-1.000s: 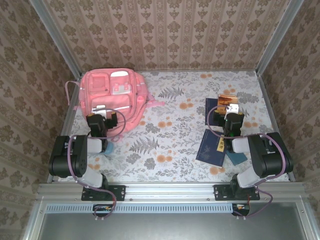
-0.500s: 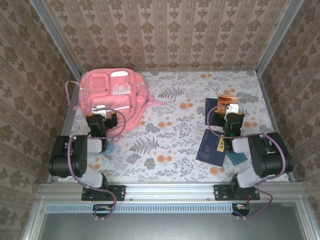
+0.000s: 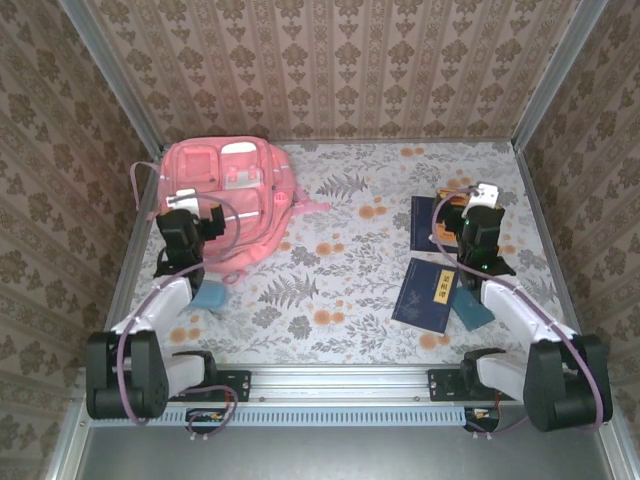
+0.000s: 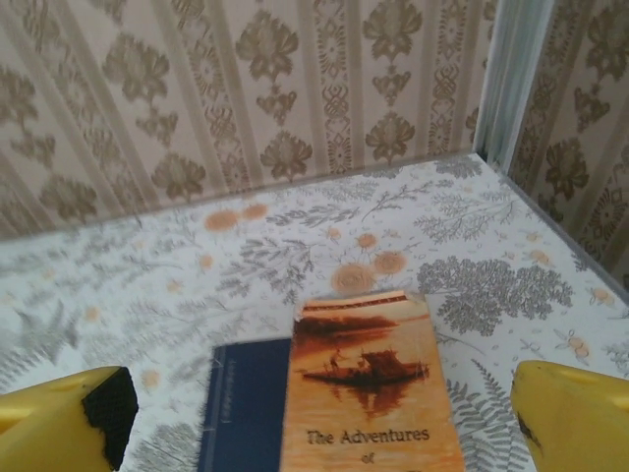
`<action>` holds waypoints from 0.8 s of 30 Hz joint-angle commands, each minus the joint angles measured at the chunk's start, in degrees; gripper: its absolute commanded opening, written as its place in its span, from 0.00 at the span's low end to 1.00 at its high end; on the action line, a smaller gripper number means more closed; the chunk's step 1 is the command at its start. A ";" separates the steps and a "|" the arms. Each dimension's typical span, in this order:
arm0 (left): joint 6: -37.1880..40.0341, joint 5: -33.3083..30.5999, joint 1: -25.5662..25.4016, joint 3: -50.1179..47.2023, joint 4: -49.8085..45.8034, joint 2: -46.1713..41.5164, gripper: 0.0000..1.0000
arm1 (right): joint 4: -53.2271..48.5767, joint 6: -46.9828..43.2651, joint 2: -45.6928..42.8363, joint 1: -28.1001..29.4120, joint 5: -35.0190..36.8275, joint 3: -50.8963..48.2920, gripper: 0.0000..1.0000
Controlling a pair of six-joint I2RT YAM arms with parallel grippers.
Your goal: Pack books, pencil case, and school supplies into a backpack
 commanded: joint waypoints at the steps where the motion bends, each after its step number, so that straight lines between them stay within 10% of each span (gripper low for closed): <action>1: -9.68 0.98 -0.47 7.08 -19.85 -2.71 1.00 | -23.90 13.93 -1.23 0.24 0.96 7.30 1.00; 9: -19.94 14.42 -1.47 24.18 -34.90 10.73 1.00 | -34.20 22.69 8.48 0.62 -19.98 16.93 1.00; 24: -24.20 13.79 -9.87 60.65 -46.31 51.35 0.68 | -37.24 26.16 22.60 5.95 -28.22 21.66 1.00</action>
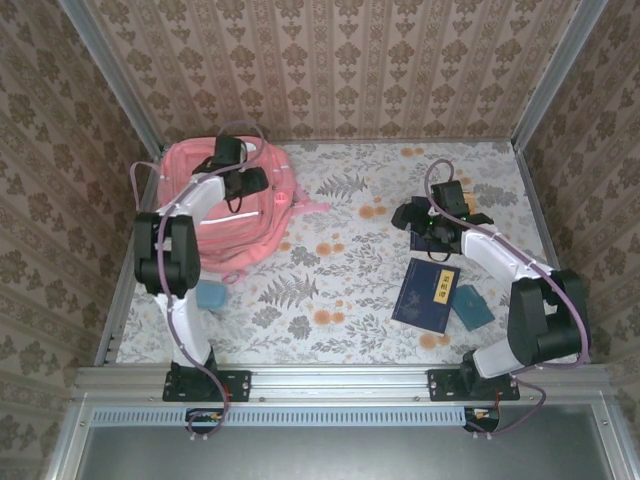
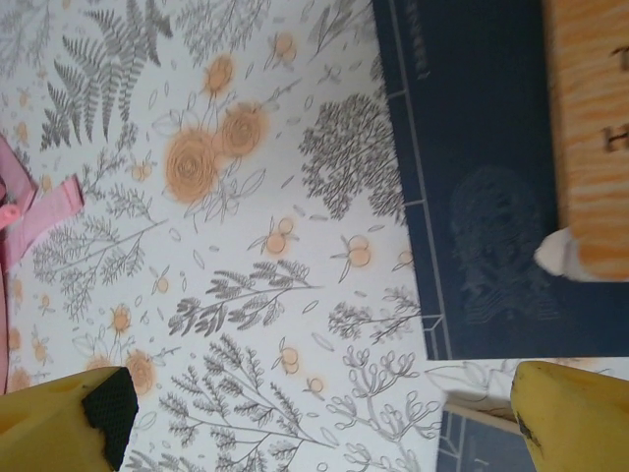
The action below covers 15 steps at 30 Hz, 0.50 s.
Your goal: Pack books, pencil case, and school supplies into a backpack
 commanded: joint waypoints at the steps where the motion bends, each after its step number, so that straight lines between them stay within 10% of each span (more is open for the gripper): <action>1: -1.54 -0.57 -1.79 5.70 -5.53 4.08 0.65 | -1.57 1.89 1.89 1.03 -3.27 1.79 1.00; 15: 1.26 4.62 -17.65 -1.34 -6.52 7.88 0.55 | -2.22 7.46 0.40 2.67 -0.18 -0.49 1.00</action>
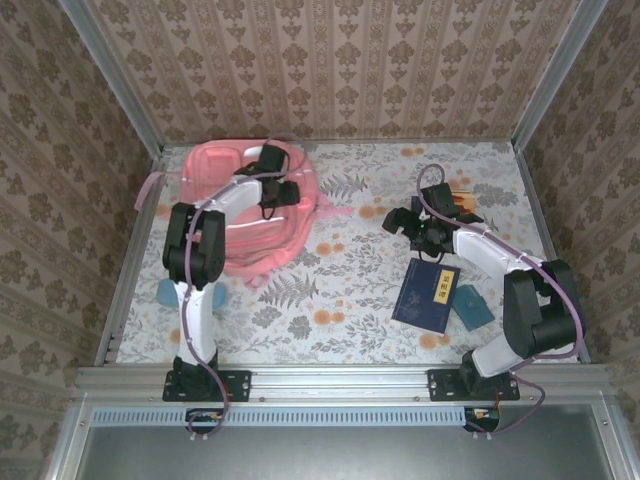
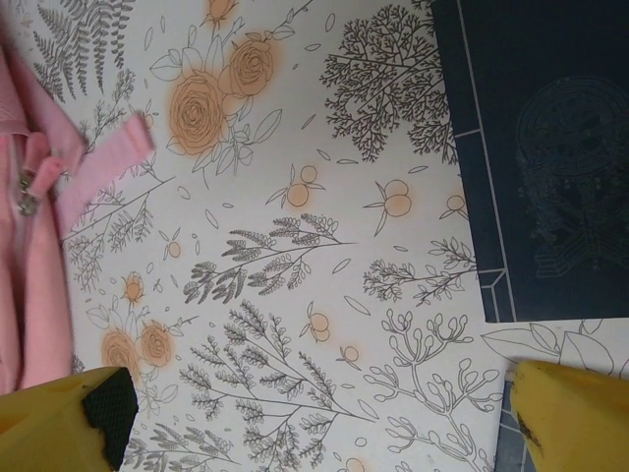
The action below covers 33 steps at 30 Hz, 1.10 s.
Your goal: Pack books, pencil case, and school supplies into a backpack
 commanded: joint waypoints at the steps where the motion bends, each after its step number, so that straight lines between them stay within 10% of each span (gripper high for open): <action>1: 1.30 6.87 -7.54 -5.20 -4.44 0.68 0.55 | -2.36 2.92 -2.69 0.20 2.58 -0.90 1.00; 9: -1.08 9.06 -18.23 -10.61 -3.66 -6.19 0.57 | -3.30 -0.60 -5.57 0.17 1.42 -3.11 0.99; 18: -4.80 7.01 -17.79 -10.70 -7.28 -19.36 0.74 | -1.35 -3.51 -2.87 1.61 -7.07 -1.52 0.90; 33: -14.32 -1.11 -12.52 -25.21 -7.97 -19.78 0.46 | -1.97 -2.38 10.86 7.19 -8.00 6.78 0.64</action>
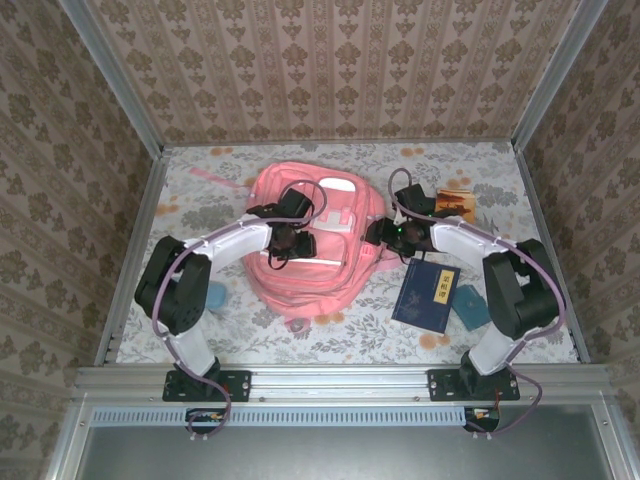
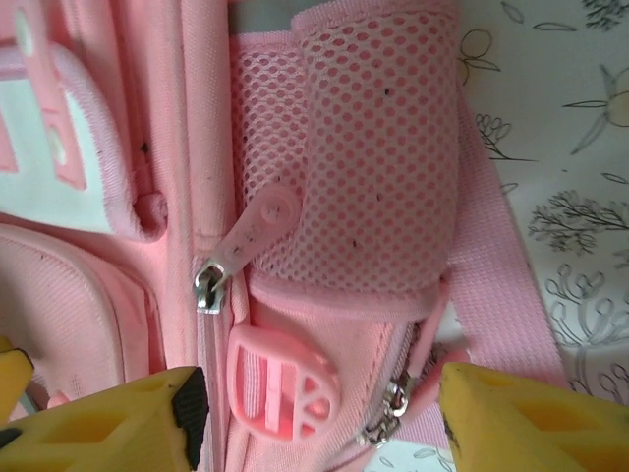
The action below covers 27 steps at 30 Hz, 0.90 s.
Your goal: Pack books, pencil case, and school supplies into a backpack
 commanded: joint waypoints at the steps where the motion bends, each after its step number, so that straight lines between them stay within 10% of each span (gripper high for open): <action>1: -2.08 -1.71 0.82 -0.24 -0.52 2.11 0.45 | -0.43 1.30 2.44 0.89 -1.77 1.75 0.62; 16: 8.64 -0.32 6.39 7.11 1.76 8.26 0.49 | 9.01 9.18 3.99 8.00 -7.23 -1.92 0.55; 27: 23.80 -6.51 -3.20 6.73 -5.04 -5.87 0.72 | 0.33 0.30 -12.51 4.48 10.69 -6.04 1.00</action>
